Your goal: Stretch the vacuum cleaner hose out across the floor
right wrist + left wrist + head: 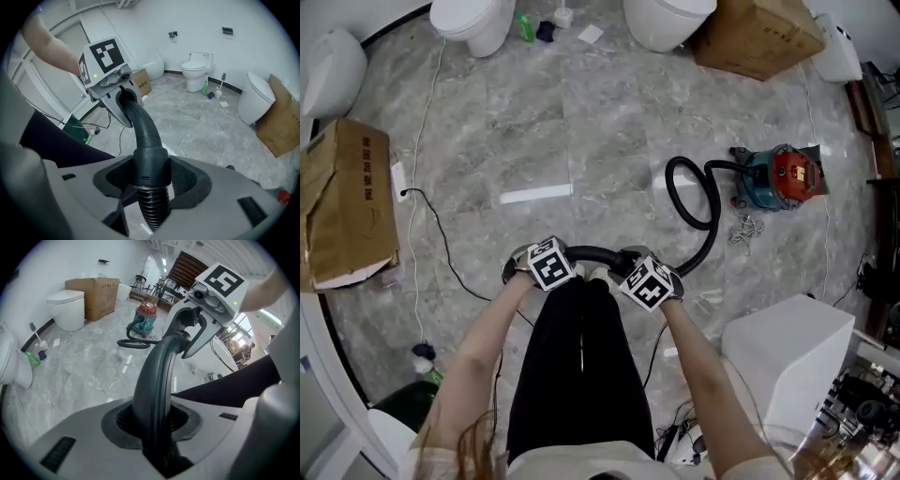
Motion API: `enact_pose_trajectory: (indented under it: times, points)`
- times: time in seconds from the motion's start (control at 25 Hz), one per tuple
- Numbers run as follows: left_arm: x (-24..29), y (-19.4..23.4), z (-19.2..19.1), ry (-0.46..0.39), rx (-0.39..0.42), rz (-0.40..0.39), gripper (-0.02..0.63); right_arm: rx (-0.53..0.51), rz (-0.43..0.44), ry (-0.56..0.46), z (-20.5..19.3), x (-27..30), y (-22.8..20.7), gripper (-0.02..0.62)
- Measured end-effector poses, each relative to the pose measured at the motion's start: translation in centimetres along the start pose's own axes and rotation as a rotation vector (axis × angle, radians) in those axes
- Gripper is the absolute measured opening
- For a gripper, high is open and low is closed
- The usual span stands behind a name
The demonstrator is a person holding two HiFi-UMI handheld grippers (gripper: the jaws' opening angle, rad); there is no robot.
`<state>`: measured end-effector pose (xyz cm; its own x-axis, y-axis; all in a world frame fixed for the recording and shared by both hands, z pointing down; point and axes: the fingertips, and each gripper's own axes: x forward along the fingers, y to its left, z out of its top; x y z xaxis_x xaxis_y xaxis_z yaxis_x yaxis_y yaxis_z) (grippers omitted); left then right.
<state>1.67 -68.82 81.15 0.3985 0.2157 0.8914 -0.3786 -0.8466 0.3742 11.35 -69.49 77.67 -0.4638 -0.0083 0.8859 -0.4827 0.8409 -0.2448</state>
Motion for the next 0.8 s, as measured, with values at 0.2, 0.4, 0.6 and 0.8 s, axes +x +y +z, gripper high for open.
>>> enact_pose_trajectory:
  times: [0.2,0.4,0.6,0.8]
  points:
    - [-3.3,-2.3,1.1,-0.034,-0.030,0.023,0.112,-0.053,-0.013,0.002,1.2,-3.9,1.0,0.244]
    - [-6.6,-4.9,1.9,-0.096,-0.037,0.023,0.110,-0.085,0.000,-0.003,2.2,-7.4,3.2,0.244]
    - [-8.3,-7.6,-0.1,-0.061,-0.012,0.046,0.112,-0.064,-0.012,-0.006,2.0,-8.4,6.8,0.244]
    - [-9.3,-9.1,-1.2,-0.011,0.000,0.064,0.112,-0.045,-0.020,-0.028,1.7,-9.2,8.4,0.244]
